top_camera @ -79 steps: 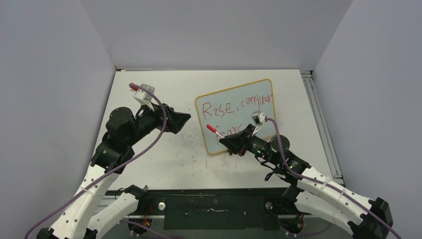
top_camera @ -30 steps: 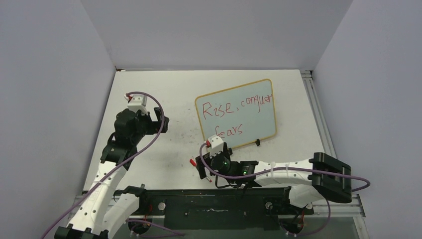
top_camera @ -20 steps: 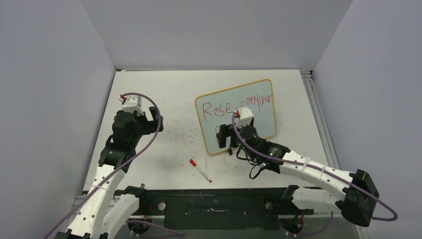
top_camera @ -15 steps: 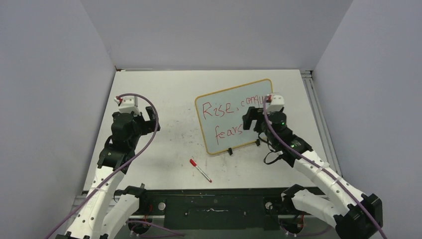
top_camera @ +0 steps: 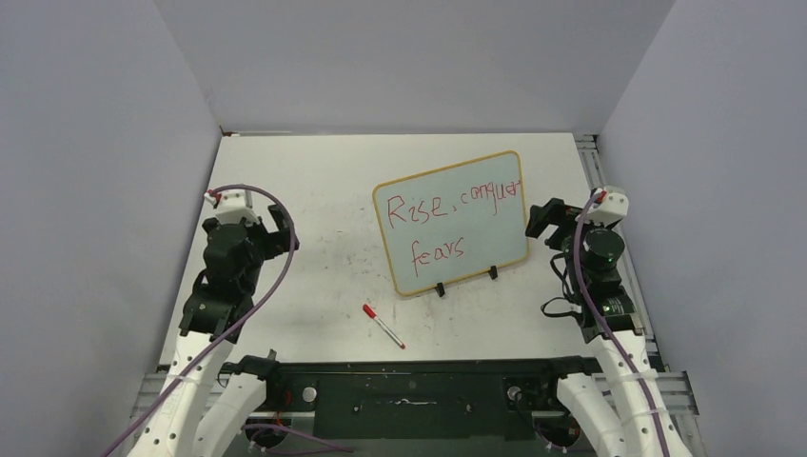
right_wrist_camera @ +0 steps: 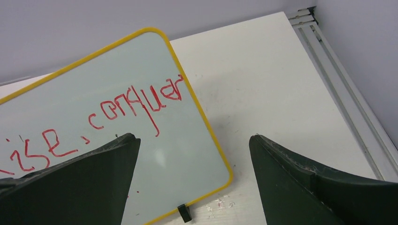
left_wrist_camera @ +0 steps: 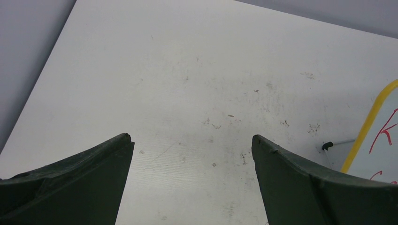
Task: Write a sentence on the whiteboard
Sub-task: Reset both arms
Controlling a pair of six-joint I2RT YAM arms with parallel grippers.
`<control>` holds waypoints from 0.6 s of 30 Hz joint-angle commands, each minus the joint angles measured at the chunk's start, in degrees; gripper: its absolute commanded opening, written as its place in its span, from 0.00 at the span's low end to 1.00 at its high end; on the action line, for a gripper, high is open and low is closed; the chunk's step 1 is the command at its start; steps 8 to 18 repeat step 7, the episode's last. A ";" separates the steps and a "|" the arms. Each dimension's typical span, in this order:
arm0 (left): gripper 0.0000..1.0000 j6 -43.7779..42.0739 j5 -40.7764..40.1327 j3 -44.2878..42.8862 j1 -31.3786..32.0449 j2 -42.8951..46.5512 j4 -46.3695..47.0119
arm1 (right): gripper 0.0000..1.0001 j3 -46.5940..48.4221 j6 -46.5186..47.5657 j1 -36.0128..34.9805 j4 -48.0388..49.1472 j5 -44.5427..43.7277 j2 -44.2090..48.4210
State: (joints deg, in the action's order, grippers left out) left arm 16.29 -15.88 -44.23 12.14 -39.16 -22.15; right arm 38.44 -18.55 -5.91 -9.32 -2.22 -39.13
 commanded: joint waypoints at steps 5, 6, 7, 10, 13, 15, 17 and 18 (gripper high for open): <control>0.96 0.57 -1.53 -2.46 -0.30 0.18 0.52 | 0.90 -0.07 1.08 0.36 2.93 -1.54 0.92; 0.96 0.66 -1.44 -2.57 -0.29 0.12 0.46 | 0.90 -0.03 1.06 0.32 2.91 -1.56 0.98; 0.96 0.67 -1.25 -2.61 -0.34 0.15 0.51 | 0.90 0.05 1.06 0.31 2.91 -1.63 0.96; 0.96 0.67 -1.25 -2.61 -0.34 0.15 0.51 | 0.90 0.05 1.06 0.31 2.91 -1.63 0.96; 0.96 0.67 -1.25 -2.61 -0.34 0.15 0.51 | 0.90 0.05 1.06 0.31 2.91 -1.63 0.96; 0.96 0.67 -1.25 -2.61 -0.34 0.15 0.51 | 0.90 0.05 1.06 0.31 2.91 -1.63 0.96; 0.96 0.67 -1.25 -2.61 -0.34 0.15 0.51 | 0.90 0.05 1.06 0.31 2.91 -1.63 0.96; 0.96 0.67 -1.25 -2.61 -0.34 0.15 0.51 | 0.90 0.05 1.06 0.31 2.91 -1.63 0.96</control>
